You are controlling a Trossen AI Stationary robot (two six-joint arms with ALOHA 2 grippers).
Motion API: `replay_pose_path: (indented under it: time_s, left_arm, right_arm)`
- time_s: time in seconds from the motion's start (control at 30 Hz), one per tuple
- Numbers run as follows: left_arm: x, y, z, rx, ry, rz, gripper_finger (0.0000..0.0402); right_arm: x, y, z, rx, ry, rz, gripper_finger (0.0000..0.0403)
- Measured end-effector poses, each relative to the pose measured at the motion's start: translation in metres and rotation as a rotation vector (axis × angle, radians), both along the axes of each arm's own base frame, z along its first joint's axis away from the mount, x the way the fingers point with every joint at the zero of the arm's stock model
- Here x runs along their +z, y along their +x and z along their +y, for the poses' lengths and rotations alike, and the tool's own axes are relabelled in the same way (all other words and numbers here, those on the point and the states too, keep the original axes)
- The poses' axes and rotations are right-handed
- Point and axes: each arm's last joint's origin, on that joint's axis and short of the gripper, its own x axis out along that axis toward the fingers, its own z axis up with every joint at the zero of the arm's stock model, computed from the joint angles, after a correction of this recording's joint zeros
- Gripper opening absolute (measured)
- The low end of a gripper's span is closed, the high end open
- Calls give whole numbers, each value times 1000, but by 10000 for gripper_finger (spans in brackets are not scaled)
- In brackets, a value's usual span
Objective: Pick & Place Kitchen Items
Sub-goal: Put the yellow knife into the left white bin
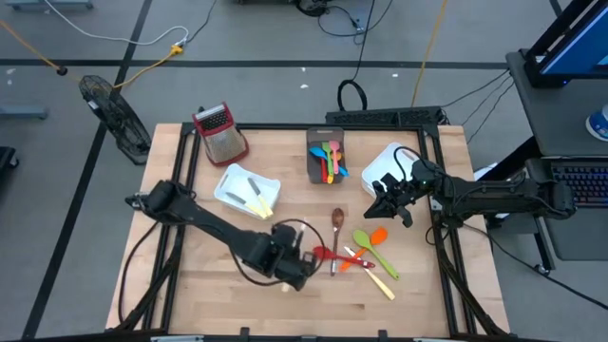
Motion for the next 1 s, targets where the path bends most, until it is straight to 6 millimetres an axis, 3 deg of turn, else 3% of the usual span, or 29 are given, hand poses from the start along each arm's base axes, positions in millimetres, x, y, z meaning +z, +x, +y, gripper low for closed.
replay_pose_path:
  time_s: [0.27, 0.67, 1.0]
  left_arm:
    - [28, -22, 19, 370, 36, -83, 7]
    - [60, -54, 48, 714, -12, -58, 7]
    - [63, -50, 94, 869, -186, 140, 7]
  right_arm:
    - [0, 0, 0, 0, 0, 0, 4]
    - [0, 0, 0, 1, 0, 0, 4]
    - [0, -1, 1, 34, 4, -1, 4]
